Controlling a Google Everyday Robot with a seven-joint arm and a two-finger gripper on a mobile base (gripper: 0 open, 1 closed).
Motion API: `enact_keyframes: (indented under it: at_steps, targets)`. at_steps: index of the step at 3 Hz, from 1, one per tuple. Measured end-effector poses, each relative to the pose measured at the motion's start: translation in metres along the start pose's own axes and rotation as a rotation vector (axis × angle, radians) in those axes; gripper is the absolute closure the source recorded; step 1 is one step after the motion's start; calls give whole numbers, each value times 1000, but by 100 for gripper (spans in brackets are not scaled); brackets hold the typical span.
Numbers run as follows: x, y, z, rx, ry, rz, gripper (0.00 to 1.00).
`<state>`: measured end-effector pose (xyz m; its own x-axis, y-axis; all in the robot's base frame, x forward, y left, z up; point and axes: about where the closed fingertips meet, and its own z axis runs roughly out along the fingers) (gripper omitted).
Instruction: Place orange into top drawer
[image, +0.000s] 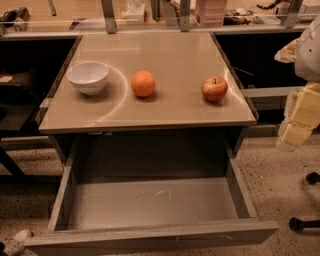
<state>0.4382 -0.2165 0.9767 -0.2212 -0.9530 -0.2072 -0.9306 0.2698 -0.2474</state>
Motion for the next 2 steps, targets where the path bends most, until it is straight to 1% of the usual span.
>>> enact_keyframes:
  at_steps: [1, 2]
  targets:
    - [0, 0, 0, 0, 0, 0, 0]
    - [-9, -14, 5, -5, 9, 23, 0]
